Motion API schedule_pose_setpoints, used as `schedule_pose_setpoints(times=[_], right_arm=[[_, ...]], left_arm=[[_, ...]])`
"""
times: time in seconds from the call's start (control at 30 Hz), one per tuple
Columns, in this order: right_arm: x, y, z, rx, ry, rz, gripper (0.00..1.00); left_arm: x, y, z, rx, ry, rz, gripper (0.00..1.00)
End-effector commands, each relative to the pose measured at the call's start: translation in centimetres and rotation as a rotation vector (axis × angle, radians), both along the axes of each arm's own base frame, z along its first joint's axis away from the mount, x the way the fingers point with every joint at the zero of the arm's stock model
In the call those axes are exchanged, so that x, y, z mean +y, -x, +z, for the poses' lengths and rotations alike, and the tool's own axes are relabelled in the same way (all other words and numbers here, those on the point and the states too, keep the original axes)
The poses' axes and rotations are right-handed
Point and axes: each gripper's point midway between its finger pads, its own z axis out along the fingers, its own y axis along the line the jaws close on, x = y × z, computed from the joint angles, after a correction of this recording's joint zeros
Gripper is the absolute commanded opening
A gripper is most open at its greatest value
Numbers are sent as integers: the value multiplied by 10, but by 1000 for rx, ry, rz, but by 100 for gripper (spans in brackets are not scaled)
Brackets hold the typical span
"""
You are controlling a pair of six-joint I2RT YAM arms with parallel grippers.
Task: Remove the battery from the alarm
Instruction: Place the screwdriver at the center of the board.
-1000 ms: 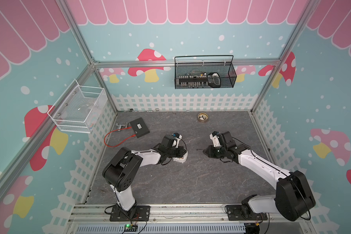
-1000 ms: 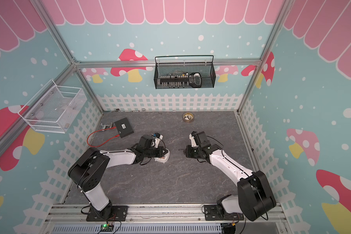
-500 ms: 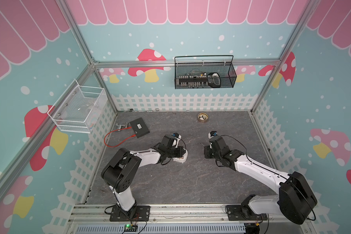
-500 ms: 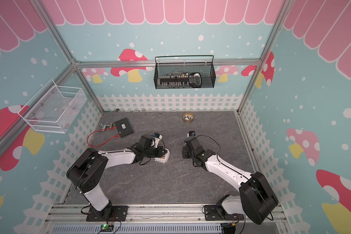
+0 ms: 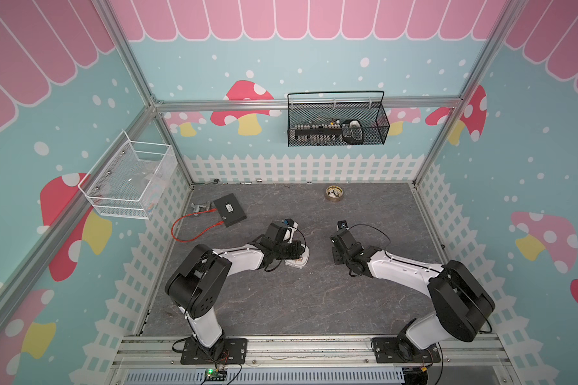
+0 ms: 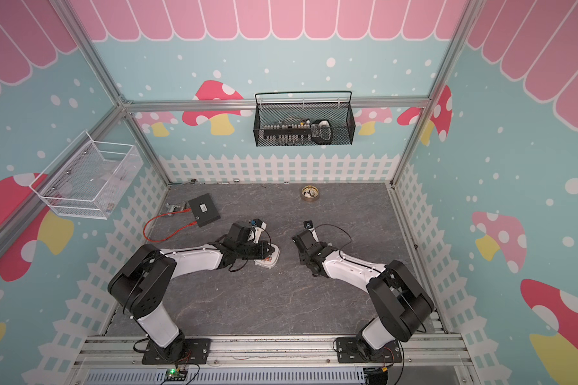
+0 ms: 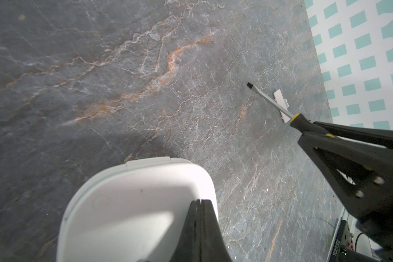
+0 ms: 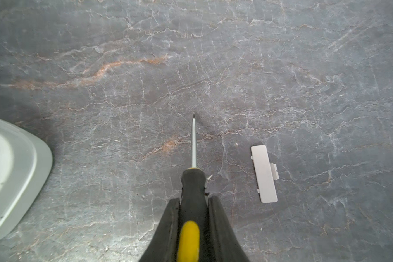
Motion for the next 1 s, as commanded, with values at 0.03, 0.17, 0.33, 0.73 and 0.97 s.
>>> schedule_pose_setpoints(times=[0.03,0.17,0.33,0.73,0.97], right_arm=[[1,14,-22,91,-8,-6,0],[3,32,-46,215,-19,2,5],[9,55,-77,371,-39,27,11],[11,75,-111,502,-44,36,21],[13,76,-111,511,-56,41,41]], left_arm=[[25,27,-43,146,-144,22,0],[26,27,-42,142,-145,22,0],[26,27,-41,140,-143,20,0],[27,26,-36,131,-138,23,0],[27,26,-37,132,-138,23,0]])
